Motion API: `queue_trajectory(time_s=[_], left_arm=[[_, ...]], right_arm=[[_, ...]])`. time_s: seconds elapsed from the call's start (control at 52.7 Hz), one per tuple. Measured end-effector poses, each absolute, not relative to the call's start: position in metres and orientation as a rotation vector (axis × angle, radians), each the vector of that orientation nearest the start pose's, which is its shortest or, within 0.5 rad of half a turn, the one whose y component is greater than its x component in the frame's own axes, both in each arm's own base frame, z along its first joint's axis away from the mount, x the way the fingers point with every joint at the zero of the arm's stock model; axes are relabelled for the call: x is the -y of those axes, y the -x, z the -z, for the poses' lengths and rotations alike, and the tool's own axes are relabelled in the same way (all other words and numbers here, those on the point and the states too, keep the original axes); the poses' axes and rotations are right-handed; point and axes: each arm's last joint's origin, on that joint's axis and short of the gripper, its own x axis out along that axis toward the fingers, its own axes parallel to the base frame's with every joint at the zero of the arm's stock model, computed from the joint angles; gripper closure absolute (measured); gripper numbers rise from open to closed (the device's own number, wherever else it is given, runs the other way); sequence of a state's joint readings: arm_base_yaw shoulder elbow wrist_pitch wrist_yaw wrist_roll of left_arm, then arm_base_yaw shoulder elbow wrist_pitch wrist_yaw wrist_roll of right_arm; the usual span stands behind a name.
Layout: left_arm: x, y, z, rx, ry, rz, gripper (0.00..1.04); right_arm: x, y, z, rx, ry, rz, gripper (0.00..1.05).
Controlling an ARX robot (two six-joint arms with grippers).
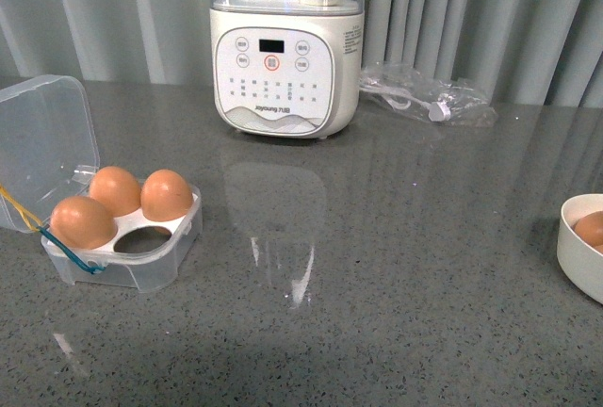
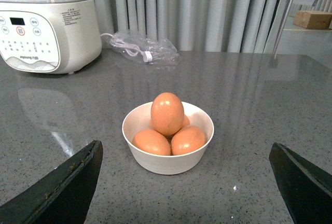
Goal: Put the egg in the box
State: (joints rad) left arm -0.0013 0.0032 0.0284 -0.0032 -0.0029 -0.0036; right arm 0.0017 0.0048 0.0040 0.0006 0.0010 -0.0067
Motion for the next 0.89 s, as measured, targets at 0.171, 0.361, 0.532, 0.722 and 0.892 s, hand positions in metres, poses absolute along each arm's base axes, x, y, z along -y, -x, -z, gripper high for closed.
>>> queue_trajectory(time_s=[0.171,0.361,0.532,0.722,0.892], left_arm=[[0.0,-0.0961,-0.1726,0.022,0.004,-0.001,0.07],[0.0,-0.0961,-0.1726,0.022,0.004,-0.002,0.07],[0.0,-0.0961,-0.1726,0.022,0.004,-0.001,0.07],[0.0,-0.0961,-0.1726,0.022,0.004,-0.001,0.07],[0.0,-0.0961,-0.1726,0.022,0.004,-0.001,0.07]], right_arm=[[-0.0001,-0.0977,-0.1646,0.0,0.006,-0.001,0.07],[-0.0001,-0.0977,-0.1646,0.0,0.006,-0.001,0.07],[-0.0001,-0.0977,-0.1646,0.0,0.006,-0.001,0.07],[-0.0001,-0.0977,-0.1646,0.0,0.006,-0.001,0.07],[-0.0001,-0.0977,-0.1646,0.0,0.006,-0.001,0.07]])
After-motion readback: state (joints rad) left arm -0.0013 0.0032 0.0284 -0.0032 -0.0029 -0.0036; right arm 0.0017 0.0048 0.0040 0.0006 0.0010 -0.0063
